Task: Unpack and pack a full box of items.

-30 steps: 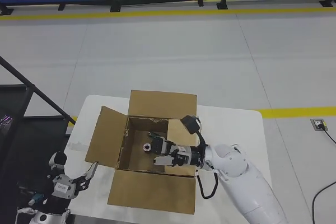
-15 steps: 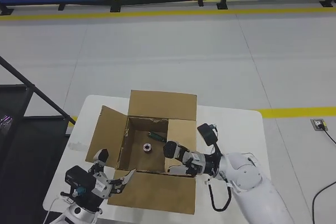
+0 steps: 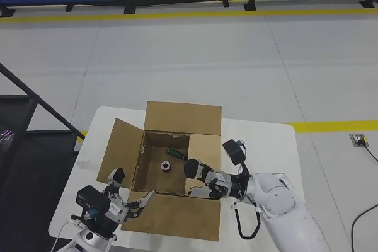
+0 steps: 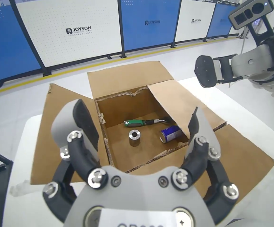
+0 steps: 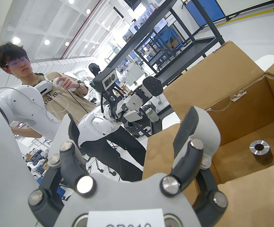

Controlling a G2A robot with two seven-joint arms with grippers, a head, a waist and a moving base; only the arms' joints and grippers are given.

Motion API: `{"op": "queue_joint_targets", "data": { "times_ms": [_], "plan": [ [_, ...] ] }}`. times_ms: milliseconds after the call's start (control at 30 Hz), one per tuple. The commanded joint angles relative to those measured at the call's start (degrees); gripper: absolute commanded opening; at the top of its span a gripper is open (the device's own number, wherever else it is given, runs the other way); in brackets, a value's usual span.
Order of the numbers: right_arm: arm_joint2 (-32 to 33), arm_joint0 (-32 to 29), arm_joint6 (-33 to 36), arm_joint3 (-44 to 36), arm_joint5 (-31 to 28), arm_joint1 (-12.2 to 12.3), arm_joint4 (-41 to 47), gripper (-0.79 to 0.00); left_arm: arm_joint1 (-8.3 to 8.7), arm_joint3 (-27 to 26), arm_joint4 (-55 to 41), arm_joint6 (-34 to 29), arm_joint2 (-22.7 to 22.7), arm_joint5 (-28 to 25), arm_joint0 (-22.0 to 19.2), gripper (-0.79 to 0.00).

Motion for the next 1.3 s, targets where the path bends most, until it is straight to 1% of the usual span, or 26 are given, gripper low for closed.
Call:
{"op": "queue_joint_targets", "data": {
  "times_ms": [0,100,300,367,767,833,900,933,1033,1067,1200,1267],
  "plan": [
    [0.30,-0.28,-0.02,-1.30,-0.37,0.24,-1.31,0.000,-0.15,0.06,-3.40,-3.57,1.71,0.37,-1.59,0.000],
    [0.81,-1.24,0.00,-3.49,-0.60,0.69,-3.25,0.000,-0.44,0.97,-8.97,-10.24,4.83,1.25,-5.44,0.000],
    [2.50,-4.23,0.03,-7.45,0.55,1.66,-7.62,0.000,-1.15,4.45,-21.64,-23.52,10.25,5.16,-14.09,0.000],
    [2.50,-4.23,0.03,-7.45,0.55,1.66,-7.62,0.000,-1.24,5.30,-25.51,-26.94,10.49,6.15,-16.10,0.000],
    [2.50,-4.23,0.03,-7.45,0.55,1.66,-7.62,0.000,-1.25,5.47,-25.75,-27.03,10.57,6.22,-16.02,0.000],
    [1.57,-4.57,-0.62,-8.08,0.31,1.70,-7.21,0.000,-1.34,7.19,-29.76,-29.07,11.11,6.51,-16.53,0.000],
    [1.88,-4.28,-2.21,-7.69,0.77,1.80,-7.17,0.000,-1.49,9.75,-35.72,-32.24,11.49,7.65,-18.19,0.000],
    [1.94,-4.24,-2.84,-7.83,0.77,1.85,-7.31,0.000,-1.57,11.09,-39.89,-34.24,11.48,8.24,-19.33,0.000],
    [3.11,-5.32,-5.23,-8.40,-0.28,2.16,-7.42,0.000,-1.69,15.59,-48.05,-39.96,11.71,9.60,-23.13,0.000],
    [3.61,-5.94,-5.86,-8.68,-0.62,2.30,-7.51,0.000,-1.76,17.14,-50.65,-40.84,11.63,10.12,-24.28,0.000],
    [5.59,-8.89,-7.27,-9.74,-1.48,2.97,-7.84,0.000,-2.00,22.01,-56.35,-45.10,13.29,11.76,-28.30,0.000],
    [6.47,-10.27,-7.75,-10.16,-1.88,3.30,-7.83,0.000,-2.09,24.10,-56.95,-46.18,14.13,12.70,-30.23,0.000]
  ]
}}
